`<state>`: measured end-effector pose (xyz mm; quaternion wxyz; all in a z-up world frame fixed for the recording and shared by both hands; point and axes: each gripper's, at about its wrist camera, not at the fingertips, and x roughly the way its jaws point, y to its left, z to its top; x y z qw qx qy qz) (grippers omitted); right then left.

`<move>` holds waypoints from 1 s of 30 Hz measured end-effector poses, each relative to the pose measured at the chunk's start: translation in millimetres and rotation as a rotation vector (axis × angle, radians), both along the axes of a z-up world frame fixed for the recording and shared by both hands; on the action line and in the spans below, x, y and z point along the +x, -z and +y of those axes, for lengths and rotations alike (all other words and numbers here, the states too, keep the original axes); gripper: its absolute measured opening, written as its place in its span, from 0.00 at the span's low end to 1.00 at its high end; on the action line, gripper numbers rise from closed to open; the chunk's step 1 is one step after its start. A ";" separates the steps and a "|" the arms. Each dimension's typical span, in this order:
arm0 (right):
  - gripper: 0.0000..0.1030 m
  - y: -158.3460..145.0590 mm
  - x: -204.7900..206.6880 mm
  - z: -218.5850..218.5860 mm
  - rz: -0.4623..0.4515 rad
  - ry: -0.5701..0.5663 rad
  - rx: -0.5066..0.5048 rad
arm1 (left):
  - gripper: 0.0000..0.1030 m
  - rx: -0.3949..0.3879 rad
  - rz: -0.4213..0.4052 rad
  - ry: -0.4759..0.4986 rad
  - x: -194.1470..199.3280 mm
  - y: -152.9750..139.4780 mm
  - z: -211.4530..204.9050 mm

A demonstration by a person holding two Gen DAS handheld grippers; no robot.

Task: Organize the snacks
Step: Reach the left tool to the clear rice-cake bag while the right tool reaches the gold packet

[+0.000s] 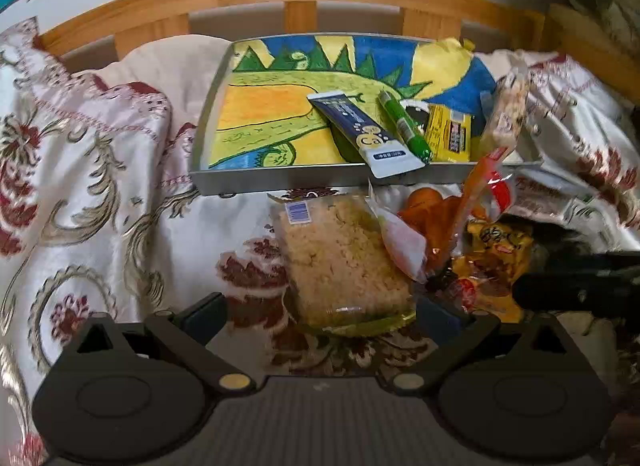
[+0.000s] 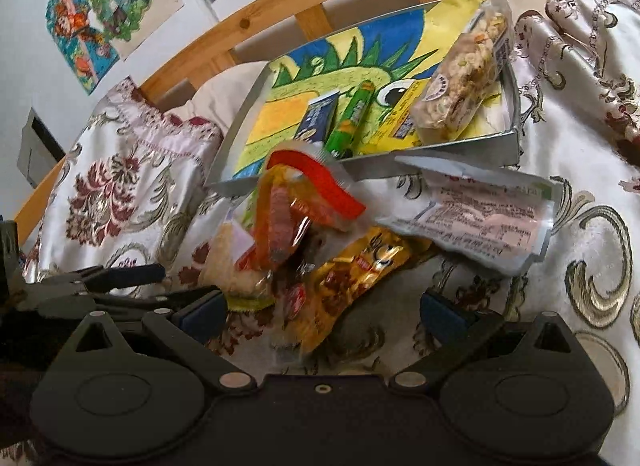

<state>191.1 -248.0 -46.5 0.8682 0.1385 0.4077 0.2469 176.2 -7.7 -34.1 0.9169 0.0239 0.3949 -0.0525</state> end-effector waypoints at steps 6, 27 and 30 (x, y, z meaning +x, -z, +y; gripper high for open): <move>0.77 6.3 11.1 -1.5 -0.025 0.051 -0.017 | 0.99 0.011 0.001 -0.001 15.5 8.3 -4.2; 0.67 9.7 15.3 -6.7 -0.032 0.048 0.004 | 1.00 0.071 0.046 -0.038 49.4 21.2 -17.5; 0.66 10.6 15.5 -5.6 -0.031 0.043 -0.001 | 0.97 0.067 0.061 -0.046 46.7 21.5 -9.8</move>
